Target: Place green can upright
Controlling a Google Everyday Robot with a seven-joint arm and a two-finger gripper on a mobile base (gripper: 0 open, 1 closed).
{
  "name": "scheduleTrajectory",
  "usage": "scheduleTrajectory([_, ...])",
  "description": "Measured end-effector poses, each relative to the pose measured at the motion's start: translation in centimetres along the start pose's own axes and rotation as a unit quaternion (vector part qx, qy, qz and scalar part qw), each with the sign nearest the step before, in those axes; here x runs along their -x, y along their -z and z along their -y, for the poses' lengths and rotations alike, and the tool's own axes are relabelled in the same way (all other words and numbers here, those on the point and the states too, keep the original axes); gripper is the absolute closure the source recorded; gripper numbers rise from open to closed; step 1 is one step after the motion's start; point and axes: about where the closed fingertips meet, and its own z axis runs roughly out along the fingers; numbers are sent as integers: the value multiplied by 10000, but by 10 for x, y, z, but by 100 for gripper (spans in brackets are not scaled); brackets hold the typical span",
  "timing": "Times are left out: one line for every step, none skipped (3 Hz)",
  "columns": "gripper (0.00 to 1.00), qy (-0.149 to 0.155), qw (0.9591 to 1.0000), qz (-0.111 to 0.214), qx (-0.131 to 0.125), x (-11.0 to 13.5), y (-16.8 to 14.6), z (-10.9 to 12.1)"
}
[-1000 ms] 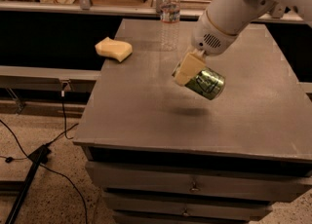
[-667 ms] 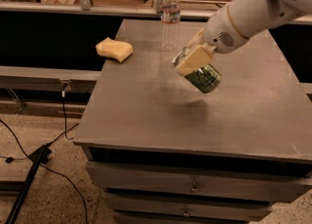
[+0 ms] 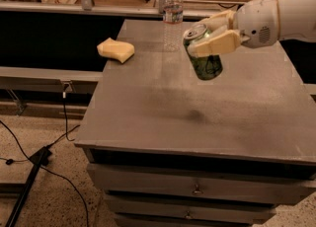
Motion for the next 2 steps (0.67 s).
scheduleTrajectory([100, 82, 9916, 1212, 434, 6, 3, -10])
scheduleTrajectory([100, 130, 9882, 1431, 535, 10, -1, -12])
